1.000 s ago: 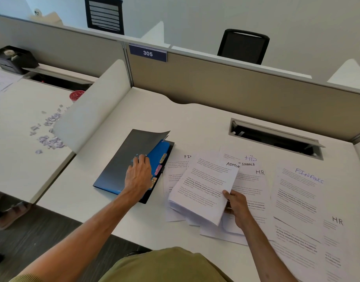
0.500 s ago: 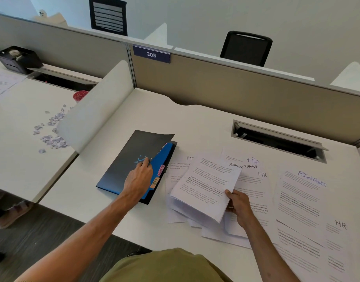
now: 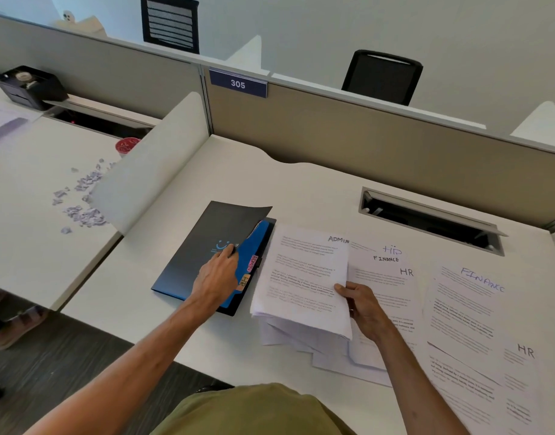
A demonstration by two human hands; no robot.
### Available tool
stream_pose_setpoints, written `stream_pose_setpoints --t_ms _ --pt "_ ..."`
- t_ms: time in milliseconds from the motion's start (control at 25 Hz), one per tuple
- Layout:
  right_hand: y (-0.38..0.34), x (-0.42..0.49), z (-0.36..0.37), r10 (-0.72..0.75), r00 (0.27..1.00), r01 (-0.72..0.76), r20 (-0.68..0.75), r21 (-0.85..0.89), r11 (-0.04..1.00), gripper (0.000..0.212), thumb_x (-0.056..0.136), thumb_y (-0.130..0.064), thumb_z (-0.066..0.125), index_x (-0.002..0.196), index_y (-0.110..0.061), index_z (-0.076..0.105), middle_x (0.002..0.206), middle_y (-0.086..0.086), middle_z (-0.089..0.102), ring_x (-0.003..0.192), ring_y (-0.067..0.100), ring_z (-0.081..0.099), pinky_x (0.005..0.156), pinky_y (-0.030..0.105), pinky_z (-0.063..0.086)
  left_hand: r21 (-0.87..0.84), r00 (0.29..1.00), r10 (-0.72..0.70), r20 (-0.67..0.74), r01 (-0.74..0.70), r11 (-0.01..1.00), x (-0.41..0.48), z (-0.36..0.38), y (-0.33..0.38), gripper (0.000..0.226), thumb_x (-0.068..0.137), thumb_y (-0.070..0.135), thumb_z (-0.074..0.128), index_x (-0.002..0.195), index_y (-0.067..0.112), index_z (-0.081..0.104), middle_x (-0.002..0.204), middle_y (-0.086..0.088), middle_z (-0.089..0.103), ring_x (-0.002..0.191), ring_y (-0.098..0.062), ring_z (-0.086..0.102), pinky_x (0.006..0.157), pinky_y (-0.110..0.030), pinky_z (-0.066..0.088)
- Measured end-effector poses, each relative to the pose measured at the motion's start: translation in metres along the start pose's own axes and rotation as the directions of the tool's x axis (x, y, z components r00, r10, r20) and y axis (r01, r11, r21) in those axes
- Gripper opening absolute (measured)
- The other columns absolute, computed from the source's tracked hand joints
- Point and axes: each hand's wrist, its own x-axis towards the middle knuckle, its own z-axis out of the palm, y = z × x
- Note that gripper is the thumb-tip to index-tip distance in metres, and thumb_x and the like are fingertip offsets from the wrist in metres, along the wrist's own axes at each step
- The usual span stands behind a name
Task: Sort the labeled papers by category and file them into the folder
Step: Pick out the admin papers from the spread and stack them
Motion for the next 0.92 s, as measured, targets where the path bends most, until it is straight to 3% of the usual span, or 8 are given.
stream_pose_setpoints --t_ms 160,360,520,720,920 --pt "-0.016 0.009 0.027 0.032 0.996 -0.021 0.085 -0.129 0.991 0.025 0.095 -0.016 0.074 0.116 -0.002 0.077 0.111 0.015 0.080 0.095 0.030 0.077 0.078 0.037 0.061 -0.025 0.999 0.010 0.041 -0.009 1.000 0.003 -0.007 -0.005 0.047 0.095 -0.003 0.058 0.139 0.012 0.056 0.142 -0.001 0.056 0.100 -0.026 0.068 0.080 -0.039 0.064" --pt "-0.028 0.024 0.060 0.065 0.994 -0.044 0.083 -0.240 0.970 0.023 0.097 -0.018 0.072 0.115 -0.003 0.076 0.103 0.013 0.081 0.087 0.027 0.077 0.067 0.033 0.061 0.008 0.997 0.041 0.058 -0.042 0.999 0.001 -0.014 -0.004 0.060 0.101 0.007 0.062 0.158 0.013 0.044 0.159 -0.005 0.047 0.118 -0.030 0.067 0.094 -0.042 0.062" --pt "-0.031 0.034 0.081 0.062 0.998 -0.056 0.023 -0.221 0.974 0.015 0.098 -0.016 0.072 0.109 -0.006 0.075 0.097 0.012 0.081 0.081 0.025 0.076 0.060 0.032 0.060 0.008 0.997 0.047 0.058 -0.048 0.999 0.002 -0.019 -0.006 0.062 0.101 0.005 0.057 0.160 0.016 0.040 0.158 -0.004 0.046 0.119 -0.030 0.067 0.092 -0.041 0.063" --pt "-0.023 0.046 0.103 0.026 0.999 -0.032 -0.035 -0.175 0.984 0.019 0.098 -0.018 0.072 0.112 -0.006 0.076 0.094 0.011 0.082 0.076 0.026 0.073 0.070 0.038 0.062 -0.015 0.995 0.076 0.063 -0.075 0.997 0.000 -0.018 -0.008 0.061 0.101 0.002 0.054 0.158 0.015 0.039 0.155 -0.002 0.046 0.115 -0.031 0.067 0.089 -0.043 0.063" --pt "-0.013 0.047 0.125 0.051 0.996 -0.061 -0.077 -0.130 0.990 0.016 0.097 -0.016 0.071 0.110 -0.006 0.075 0.095 0.013 0.081 0.070 0.022 0.072 0.060 0.033 0.058 -0.039 0.995 0.071 0.069 -0.068 0.997 0.001 -0.015 -0.003 0.060 0.103 0.005 0.057 0.158 0.012 0.037 0.154 -0.005 0.046 0.117 -0.031 0.066 0.092 -0.043 0.062"
